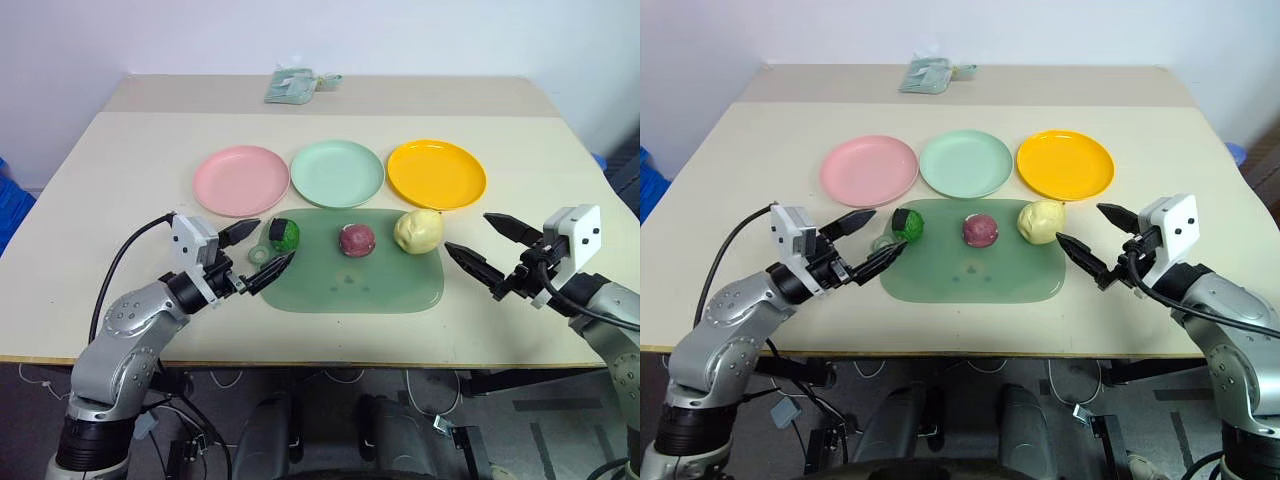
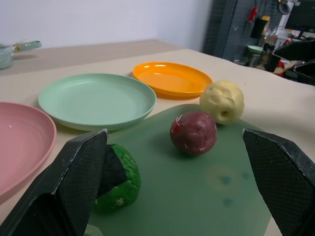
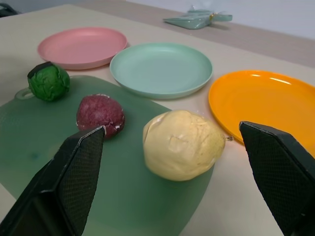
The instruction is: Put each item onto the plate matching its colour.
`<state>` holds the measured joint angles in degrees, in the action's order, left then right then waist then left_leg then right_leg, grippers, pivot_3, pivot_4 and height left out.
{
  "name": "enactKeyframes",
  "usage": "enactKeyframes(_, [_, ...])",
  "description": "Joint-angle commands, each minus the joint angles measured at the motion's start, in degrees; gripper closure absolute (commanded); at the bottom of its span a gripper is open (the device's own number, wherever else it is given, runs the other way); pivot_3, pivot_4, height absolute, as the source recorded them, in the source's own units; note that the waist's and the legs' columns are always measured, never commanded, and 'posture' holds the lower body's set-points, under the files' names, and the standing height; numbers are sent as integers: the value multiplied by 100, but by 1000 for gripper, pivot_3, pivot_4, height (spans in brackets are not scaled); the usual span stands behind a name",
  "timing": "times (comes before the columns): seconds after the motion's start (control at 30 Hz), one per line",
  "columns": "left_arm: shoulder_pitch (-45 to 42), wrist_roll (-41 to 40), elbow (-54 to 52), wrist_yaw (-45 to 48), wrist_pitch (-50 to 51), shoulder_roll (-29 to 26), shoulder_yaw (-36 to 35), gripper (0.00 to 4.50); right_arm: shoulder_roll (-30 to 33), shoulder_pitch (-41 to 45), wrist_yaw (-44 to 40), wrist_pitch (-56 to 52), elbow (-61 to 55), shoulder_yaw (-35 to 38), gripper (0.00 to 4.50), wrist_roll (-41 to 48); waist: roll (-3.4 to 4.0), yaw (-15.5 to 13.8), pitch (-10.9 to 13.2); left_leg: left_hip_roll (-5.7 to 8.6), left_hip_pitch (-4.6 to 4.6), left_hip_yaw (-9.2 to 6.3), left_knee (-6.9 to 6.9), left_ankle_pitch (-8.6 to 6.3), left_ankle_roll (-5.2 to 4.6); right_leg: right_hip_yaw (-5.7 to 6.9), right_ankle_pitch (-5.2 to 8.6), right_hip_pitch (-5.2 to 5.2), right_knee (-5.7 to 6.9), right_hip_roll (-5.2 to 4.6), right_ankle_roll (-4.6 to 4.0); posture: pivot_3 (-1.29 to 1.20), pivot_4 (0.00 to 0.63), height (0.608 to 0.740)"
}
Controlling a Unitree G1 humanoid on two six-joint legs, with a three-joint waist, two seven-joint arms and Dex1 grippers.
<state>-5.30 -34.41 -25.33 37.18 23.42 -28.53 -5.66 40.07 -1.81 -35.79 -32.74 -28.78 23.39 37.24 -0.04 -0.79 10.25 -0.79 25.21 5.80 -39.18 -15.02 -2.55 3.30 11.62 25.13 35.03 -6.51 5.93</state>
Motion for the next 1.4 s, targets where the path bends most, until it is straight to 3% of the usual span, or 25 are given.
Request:
enactKeyframes(0.03, [-78, -56, -257, 10, 46, -35, 9, 0, -30, -15, 12, 139, -216, 49, 52, -1, 0, 2, 0, 0, 0, 0, 0, 0, 0, 0, 0, 0, 0, 0, 0, 0, 150, 740])
enactKeyframes(0.37, [-297, 133, -80, -381, 105, 119, -2, 0, -14, 187, -176, 326, -133, -167, 52, -11, 0, 5, 0, 1, 0, 0, -1, 0, 0, 0, 0, 0, 0, 1, 0, 0, 150, 740])
enactKeyframes(0.67, [-841, 92, 514, -957, 969, 241, -73, 0, 21, 767, -916, 338, -43, -810, 52, 231, -2, 3, 1, 2, 0, -2, -2, 1, -1, 0, -1, -1, 2, 3, 2, 0, 150, 740])
enactKeyframes(0.93, [-1490, 460, 1176, -1151, 1198, 488, 324, 0, 30, 1204, -1351, 315, 117, -1107, 52, 360, -4, -8, 1, 4, 0, -3, -3, 1, -1, 0, -3, -4, 3, 3, 6, 0, 150, 740])
enactKeyframes(1.2, [-1949, 908, 1775, -1183, 1546, 686, 855, 0, -54, 1095, -1323, 476, 166, -1110, 52, 225, -5, -5, 2, 5, 0, -3, -3, 2, -1, 1, -11, -4, 5, 3, 19, 0, 150, 740])
enactKeyframes(1.3, [-2162, 999, 2012, -1161, 1600, 790, 890, 847, -78, 988, -1212, 517, 94, -1054, 0, 183, -6, -11, 2, 5, 0, -4, -4, 2, -1, 1, -11, -4, 5, 3, 20, 0, 150, 740])
enactKeyframes(1.4, [-2447, 1227, 2270, -1232, 1468, 837, 899, 2310, -65, 851, -1098, 515, -31, -922, 0, 229, -6, -7, 2, 6, 0, -4, -4, 2, -1, 1, -11, -4, 5, 3, 20, 0, 150, 740])
